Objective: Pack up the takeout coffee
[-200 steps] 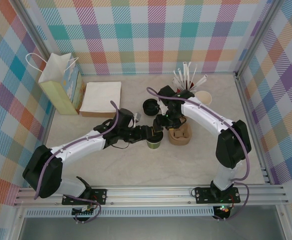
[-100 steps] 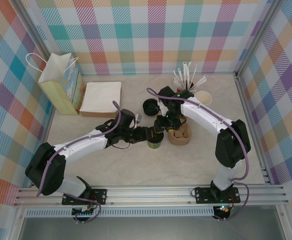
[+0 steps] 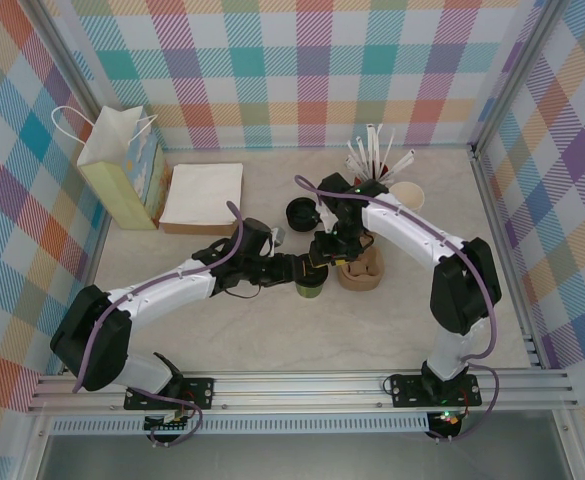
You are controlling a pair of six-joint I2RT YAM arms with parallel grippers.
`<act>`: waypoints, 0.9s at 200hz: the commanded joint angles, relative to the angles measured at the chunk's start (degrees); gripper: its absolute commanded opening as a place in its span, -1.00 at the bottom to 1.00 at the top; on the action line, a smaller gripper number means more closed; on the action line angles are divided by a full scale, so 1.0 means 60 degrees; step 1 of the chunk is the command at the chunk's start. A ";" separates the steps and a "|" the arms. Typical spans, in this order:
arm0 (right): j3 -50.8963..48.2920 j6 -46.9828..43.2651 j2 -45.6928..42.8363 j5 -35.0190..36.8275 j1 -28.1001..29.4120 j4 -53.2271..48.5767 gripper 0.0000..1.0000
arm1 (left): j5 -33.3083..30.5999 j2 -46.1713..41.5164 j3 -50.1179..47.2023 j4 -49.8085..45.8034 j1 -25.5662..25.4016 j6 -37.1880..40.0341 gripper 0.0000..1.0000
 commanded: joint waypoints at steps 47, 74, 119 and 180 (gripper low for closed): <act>-0.0454 -0.0159 0.0629 0.0205 -0.0032 -0.0782 -0.09 | -0.1057 0.0462 -0.0359 -0.2179 -0.0114 0.0338 -0.15; -0.0485 -0.0188 0.0708 0.0205 -0.0047 -0.0812 -0.12 | -0.1060 0.0557 -0.0335 -0.2134 -0.0104 0.0321 -0.16; -0.0758 -0.0239 0.0784 0.0062 -0.0146 -0.0937 -0.34 | -0.0955 0.0509 -0.0310 -0.2007 -0.0111 0.0302 -0.15; -0.1532 -0.0309 0.0899 -0.0022 -0.0165 -0.0934 -0.41 | -0.0914 0.0378 -0.0255 -0.1987 -0.0106 0.0244 -0.11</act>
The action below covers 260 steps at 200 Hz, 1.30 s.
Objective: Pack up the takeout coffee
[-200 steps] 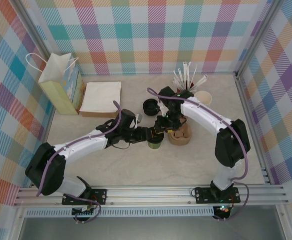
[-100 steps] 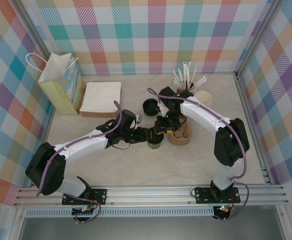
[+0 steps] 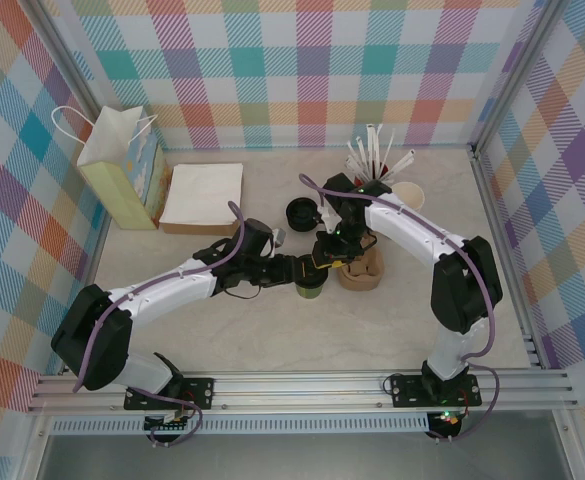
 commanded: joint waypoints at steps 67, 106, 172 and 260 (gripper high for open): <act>-0.2083 -0.0134 0.1049 0.0673 0.0131 -0.0739 -0.42 | -0.0629 0.0167 -0.0258 -0.1724 -0.0065 0.0024 -0.07; -0.1202 -0.0142 0.0667 0.0679 0.0131 -0.0777 -0.38 | -0.0278 0.0050 -0.0080 -0.1368 -0.0059 -0.0146 0.06; 0.0274 -0.0040 0.0064 0.0116 -0.0156 -0.0188 -0.11 | -0.0252 -0.0360 0.0897 -0.1653 -0.0008 -0.0157 0.47; -0.0836 0.0193 -0.0601 -0.1913 -0.0474 0.1064 0.06 | -0.0826 -0.1905 0.0842 -0.2741 0.0853 0.0123 0.63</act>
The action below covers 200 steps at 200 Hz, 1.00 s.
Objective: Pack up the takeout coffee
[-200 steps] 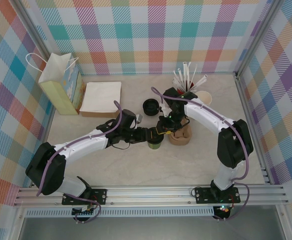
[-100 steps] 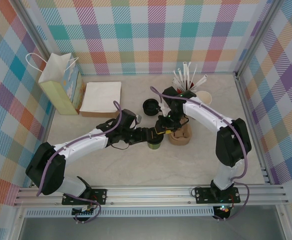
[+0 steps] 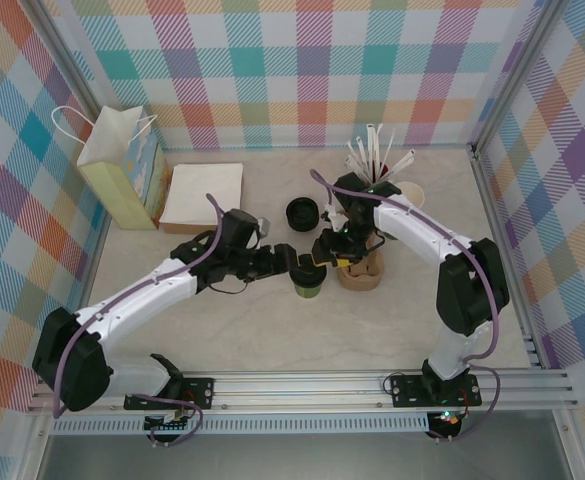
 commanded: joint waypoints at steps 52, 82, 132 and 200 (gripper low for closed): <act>0.0110 0.0120 0.0119 -0.1222 0.0018 0.0628 0.05 | -0.0292 -0.0923 -0.0176 -0.0997 0.0745 0.0443 0.64; 0.0461 -0.0012 0.0356 -0.1049 0.0025 0.0372 0.05 | -0.0303 -0.0942 -0.0195 -0.1052 0.0778 0.0466 0.64; 0.0902 -0.0004 0.0925 -0.1839 0.0132 0.0883 0.03 | -0.0450 -0.1093 -0.0138 -0.1333 0.0907 0.0537 0.64; 0.2161 0.0168 0.1989 -0.2819 0.0455 0.1558 0.03 | -0.0355 -0.1334 -0.0121 -0.1682 0.1241 0.0418 0.64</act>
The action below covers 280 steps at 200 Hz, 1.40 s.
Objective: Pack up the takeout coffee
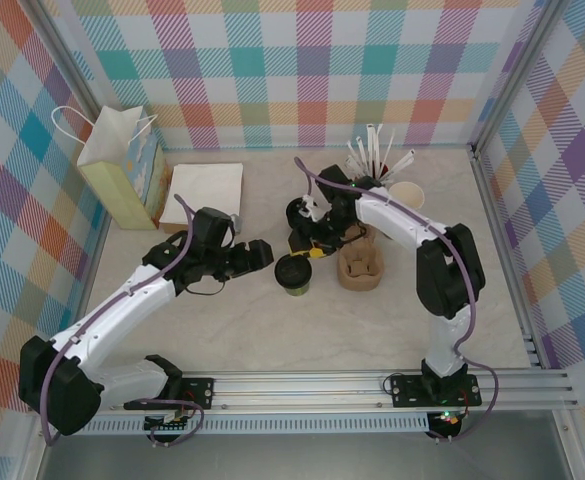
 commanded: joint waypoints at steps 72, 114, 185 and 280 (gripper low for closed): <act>0.0587 -0.0340 -0.0519 0.1450 -0.0150 -0.0578 0.07 | 0.1201 0.0766 0.0058 0.0522 0.0272 0.0175 0.60; -0.0423 -0.0191 -0.0922 0.1307 -0.0167 -0.0394 -0.02 | 0.1402 0.1646 0.0228 0.1064 0.0274 0.0241 0.57; -0.0377 -0.0138 -0.0452 0.1045 -0.0050 -0.0391 -0.11 | 0.1102 0.2456 0.0406 0.1145 0.0275 0.0428 0.37; -0.0331 -0.0179 -0.0004 0.1313 0.0036 -0.0887 -0.17 | 0.0817 0.2717 -0.0248 0.1005 0.0267 0.0665 0.17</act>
